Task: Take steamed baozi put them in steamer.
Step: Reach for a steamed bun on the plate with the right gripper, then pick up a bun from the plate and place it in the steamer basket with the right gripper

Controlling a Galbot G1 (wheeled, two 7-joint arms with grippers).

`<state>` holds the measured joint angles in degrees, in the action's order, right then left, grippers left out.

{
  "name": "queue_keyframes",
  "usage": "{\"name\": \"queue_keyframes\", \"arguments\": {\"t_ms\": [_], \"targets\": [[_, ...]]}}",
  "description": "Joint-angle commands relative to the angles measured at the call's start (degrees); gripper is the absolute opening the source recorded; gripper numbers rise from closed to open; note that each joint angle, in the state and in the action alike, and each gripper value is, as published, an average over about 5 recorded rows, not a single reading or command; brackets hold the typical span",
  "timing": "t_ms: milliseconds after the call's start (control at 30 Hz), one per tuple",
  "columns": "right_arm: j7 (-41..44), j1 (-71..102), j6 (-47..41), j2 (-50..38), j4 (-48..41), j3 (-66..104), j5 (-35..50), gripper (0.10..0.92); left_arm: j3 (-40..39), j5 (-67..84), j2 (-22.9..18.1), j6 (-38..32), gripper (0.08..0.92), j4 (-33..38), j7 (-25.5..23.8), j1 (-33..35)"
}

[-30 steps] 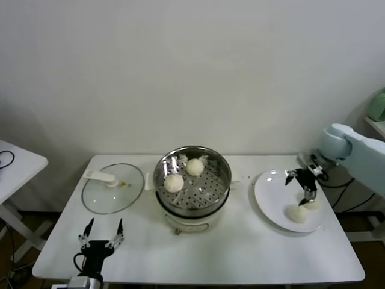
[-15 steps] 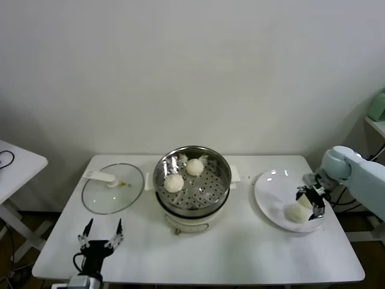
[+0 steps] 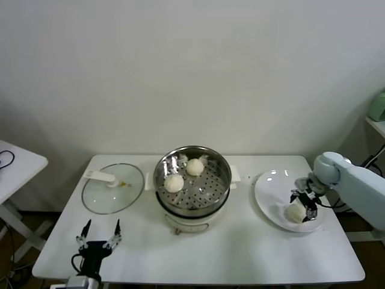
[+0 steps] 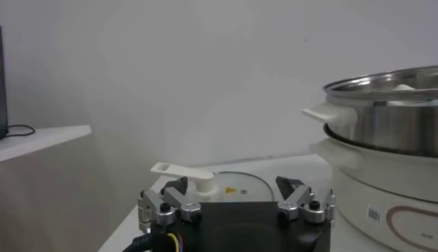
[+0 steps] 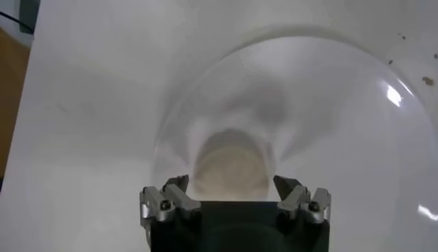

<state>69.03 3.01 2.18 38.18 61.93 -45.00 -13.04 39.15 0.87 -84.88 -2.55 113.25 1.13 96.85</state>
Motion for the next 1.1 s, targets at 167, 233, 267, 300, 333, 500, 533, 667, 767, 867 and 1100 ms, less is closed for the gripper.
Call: {"name": "queue_keyframes", "arguments": {"t_ms": [167, 233, 267, 300, 333, 500, 533, 667, 767, 867, 1100], "targets": [[0.0, 1.3, 0.3, 1.2, -1.2, 1.0, -2.4, 0.823, 0.0, 0.0, -0.1, 0.4, 0.823, -0.3, 0.1, -0.3], [0.0, 1.3, 0.3, 1.3, -1.4, 1.2, -2.5, 0.823, 0.0, 0.0, -0.1, 0.5, 0.823, -0.3, 0.2, -0.4], [0.1, 1.3, 0.3, 1.4, -1.5, 1.4, -2.6, 0.823, 0.0, 0.0, -0.1, 0.5, 0.823, -0.3, 0.2, -0.4], [0.1, 1.4, 0.3, 1.5, -1.6, 1.5, -2.6, 0.823, 0.0, 0.0, -0.1, 0.5, 0.823, -0.3, 0.2, -0.4], [0.1, 1.3, 0.3, 1.6, -1.7, 1.6, -2.7, 0.82, 0.0, 0.0, -0.1, 0.5, 0.823, -0.3, 0.2, -0.4], [0.2, 1.3, 0.3, 1.7, -1.6, 1.6, -2.7, 0.75, 0.0, 0.0, -0.1, 0.6, 0.823, -0.3, 0.2, -0.4], [0.3, 1.3, 0.3, 1.7, -1.6, 1.6, -2.7, 0.724, 0.1, 0.1, -0.1, 0.5, 0.823, -0.3, 0.2, -0.3], [0.3, 1.2, 0.3, 1.6, -1.5, 1.7, -2.6, 0.662, 0.1, 0.1, -0.1, 0.5, 0.823, -0.4, 0.2, -0.3], [0.3, 0.8, 0.3, 1.4, -1.0, 1.8, -2.3, 0.642, 0.1, 0.1, -0.1, 0.5, 0.823, -0.4, 0.2, -0.3], [0.5, -0.5, 0.6, 0.9, 0.4, 1.8, -1.4, 0.637, 0.1, 0.1, -0.1, 0.5, 0.823, -0.3, 0.2, -0.2], [2.7, -10.1, 4.6, -1.4, 10.1, -1.5, 0.2, 0.636, 0.0, 0.0, 0.0, 0.5, 0.823, -0.2, 0.2, -0.1]]}}
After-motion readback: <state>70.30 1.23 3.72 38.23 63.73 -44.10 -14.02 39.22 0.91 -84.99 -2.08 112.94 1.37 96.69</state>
